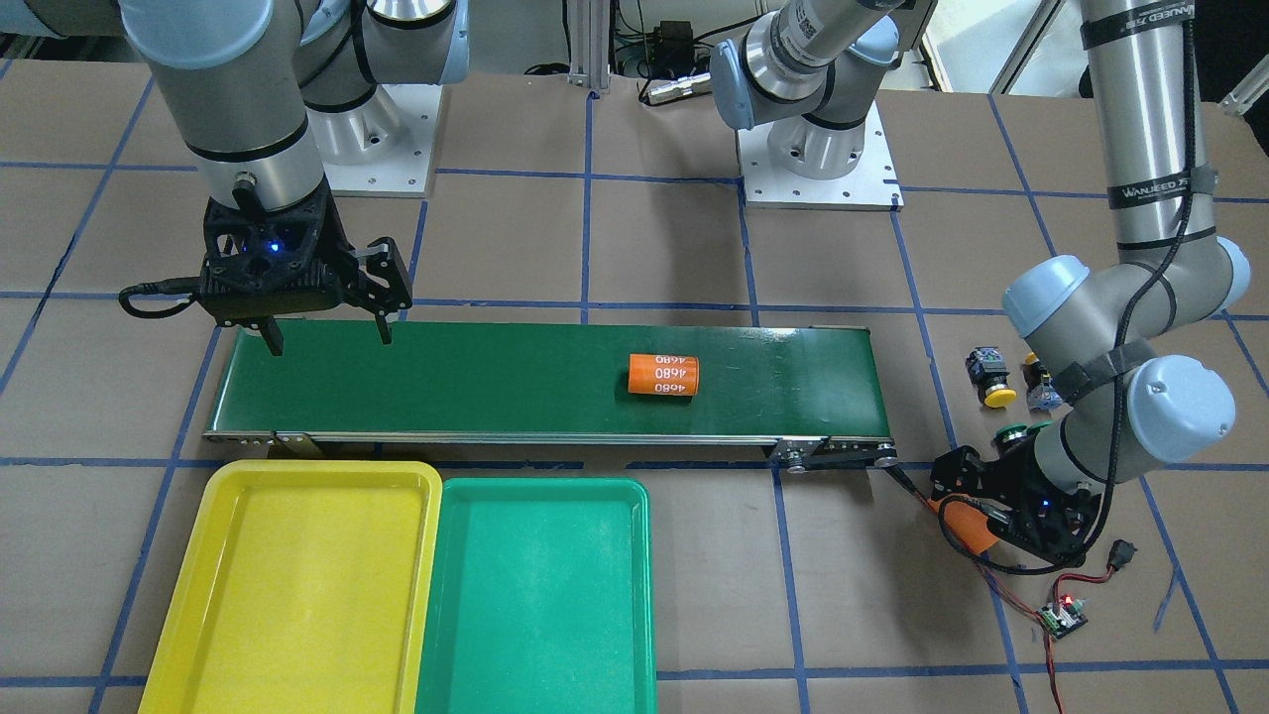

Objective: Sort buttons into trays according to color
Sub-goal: 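Grasp the second orange cell near the belt end with the left gripper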

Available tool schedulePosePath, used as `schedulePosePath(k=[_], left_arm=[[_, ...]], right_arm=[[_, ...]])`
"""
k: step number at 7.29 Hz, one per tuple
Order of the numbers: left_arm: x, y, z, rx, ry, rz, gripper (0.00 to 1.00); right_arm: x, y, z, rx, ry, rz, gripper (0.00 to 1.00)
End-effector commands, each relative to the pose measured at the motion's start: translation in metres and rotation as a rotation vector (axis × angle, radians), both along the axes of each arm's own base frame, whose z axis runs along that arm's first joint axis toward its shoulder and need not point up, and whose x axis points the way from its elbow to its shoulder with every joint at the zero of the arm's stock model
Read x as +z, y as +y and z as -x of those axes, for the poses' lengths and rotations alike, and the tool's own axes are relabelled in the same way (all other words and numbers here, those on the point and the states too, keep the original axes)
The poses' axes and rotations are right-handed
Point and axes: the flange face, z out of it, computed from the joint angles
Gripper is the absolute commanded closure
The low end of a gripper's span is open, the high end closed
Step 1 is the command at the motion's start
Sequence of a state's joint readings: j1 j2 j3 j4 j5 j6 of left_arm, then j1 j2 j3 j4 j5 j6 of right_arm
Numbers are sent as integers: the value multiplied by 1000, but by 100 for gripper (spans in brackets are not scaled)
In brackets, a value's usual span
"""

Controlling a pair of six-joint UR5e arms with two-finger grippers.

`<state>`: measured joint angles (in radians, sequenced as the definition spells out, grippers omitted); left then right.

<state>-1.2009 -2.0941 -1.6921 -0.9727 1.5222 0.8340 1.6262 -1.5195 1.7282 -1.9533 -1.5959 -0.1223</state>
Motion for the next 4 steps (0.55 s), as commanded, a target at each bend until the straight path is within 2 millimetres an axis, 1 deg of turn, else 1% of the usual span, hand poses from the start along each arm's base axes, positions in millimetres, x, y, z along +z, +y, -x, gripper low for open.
schedulePosePath(k=[1, 2, 3, 4], left_arm=[[-3, -1, -3, 2, 3, -2, 0], [-6, -1, -4, 2, 5, -6, 0], [-5, -2, -4, 4, 4, -4, 34], [-6, -1, -3, 1, 5, -7, 86]], right_arm=[[2, 2, -2, 2, -2, 4, 0], [2, 2, -3, 4, -4, 2, 0], [2, 2, -2, 7, -2, 2, 0], [2, 1, -2, 10, -1, 5, 0]])
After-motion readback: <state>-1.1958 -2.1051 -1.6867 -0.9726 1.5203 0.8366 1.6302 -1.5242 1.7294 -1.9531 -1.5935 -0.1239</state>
